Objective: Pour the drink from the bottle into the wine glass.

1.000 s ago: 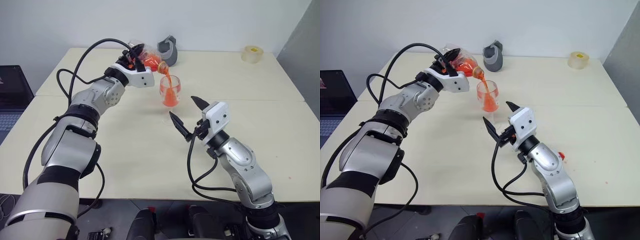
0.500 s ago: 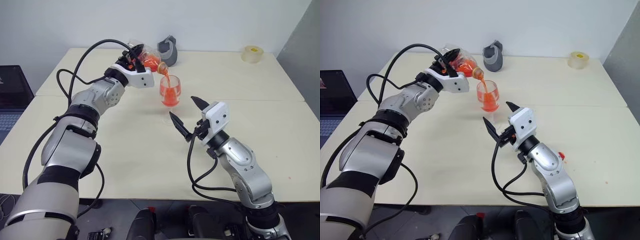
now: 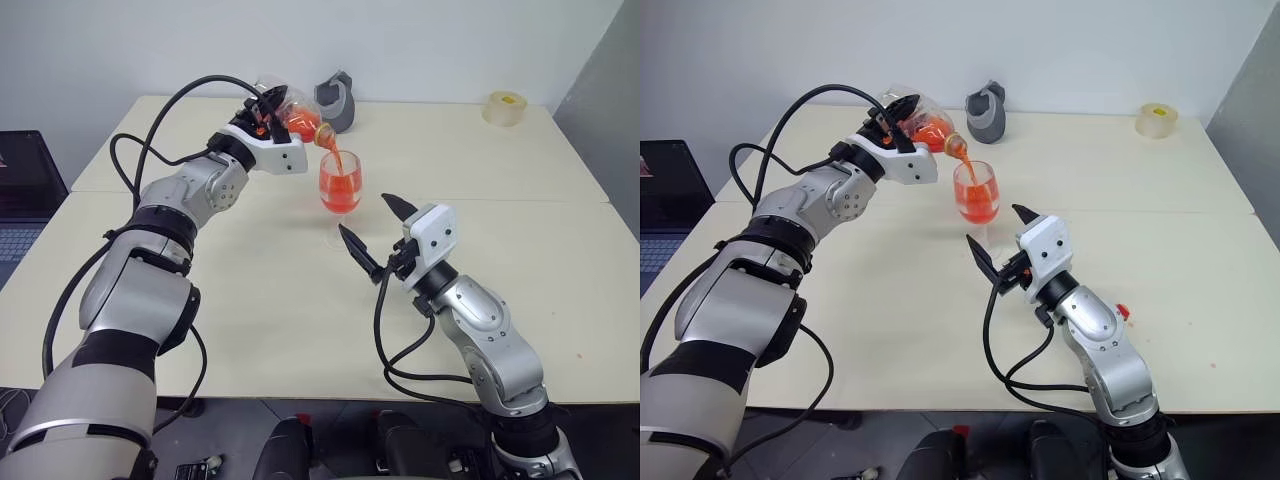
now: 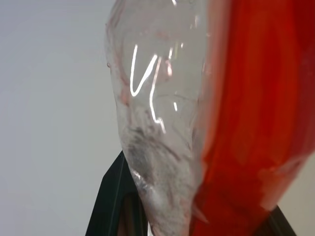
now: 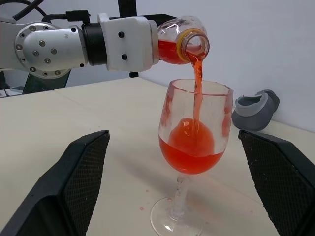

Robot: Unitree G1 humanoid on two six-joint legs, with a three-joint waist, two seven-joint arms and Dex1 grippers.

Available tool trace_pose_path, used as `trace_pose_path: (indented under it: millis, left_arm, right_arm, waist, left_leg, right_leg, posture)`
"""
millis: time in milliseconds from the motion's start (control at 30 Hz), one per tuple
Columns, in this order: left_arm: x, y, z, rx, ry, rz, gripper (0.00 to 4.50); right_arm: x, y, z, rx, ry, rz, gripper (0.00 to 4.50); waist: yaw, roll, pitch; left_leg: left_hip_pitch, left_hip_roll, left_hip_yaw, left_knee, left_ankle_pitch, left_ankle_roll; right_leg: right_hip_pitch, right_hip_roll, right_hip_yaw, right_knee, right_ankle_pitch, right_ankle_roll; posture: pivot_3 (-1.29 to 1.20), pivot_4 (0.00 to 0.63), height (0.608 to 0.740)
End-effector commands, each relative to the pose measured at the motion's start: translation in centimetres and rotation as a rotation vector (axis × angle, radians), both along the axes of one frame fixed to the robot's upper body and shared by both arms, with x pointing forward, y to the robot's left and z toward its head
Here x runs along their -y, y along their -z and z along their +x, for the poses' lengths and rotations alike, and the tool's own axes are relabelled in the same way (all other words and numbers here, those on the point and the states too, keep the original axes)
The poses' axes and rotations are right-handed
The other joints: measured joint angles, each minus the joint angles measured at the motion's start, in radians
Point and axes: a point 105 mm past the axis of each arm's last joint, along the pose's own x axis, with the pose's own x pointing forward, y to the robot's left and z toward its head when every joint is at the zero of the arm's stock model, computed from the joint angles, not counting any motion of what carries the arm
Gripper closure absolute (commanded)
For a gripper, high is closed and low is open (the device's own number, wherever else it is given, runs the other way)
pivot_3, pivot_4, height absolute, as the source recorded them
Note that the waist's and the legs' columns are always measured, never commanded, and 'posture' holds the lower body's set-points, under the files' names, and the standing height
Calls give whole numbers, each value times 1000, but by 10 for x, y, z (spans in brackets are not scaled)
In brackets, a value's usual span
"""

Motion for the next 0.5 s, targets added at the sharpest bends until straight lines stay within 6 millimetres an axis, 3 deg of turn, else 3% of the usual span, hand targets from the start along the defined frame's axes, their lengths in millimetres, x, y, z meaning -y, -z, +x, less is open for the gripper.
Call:
trace_pose_path:
  millis: [33, 500]
  left_arm:
    - [2, -27, -4, 76, 15, -16, 3363]
    - [6, -20, -3, 28, 38, -66, 3363]
  right_arm:
    - [0, -9, -3, 36, -10, 16, 0]
    - [-2, -10, -3, 39, -15, 14, 0]
  waist:
    - [0, 0, 0]
    - [0, 0, 0]
  left_leg:
    - [0, 0, 0, 0, 0, 0]
    - [0, 0, 0, 0, 0, 0]
  right_leg:
    - [0, 0, 0, 0, 0, 0]
    - [0, 0, 0, 0, 0, 0]
  posture:
    - [0, 150, 740]
    - [0, 150, 740]
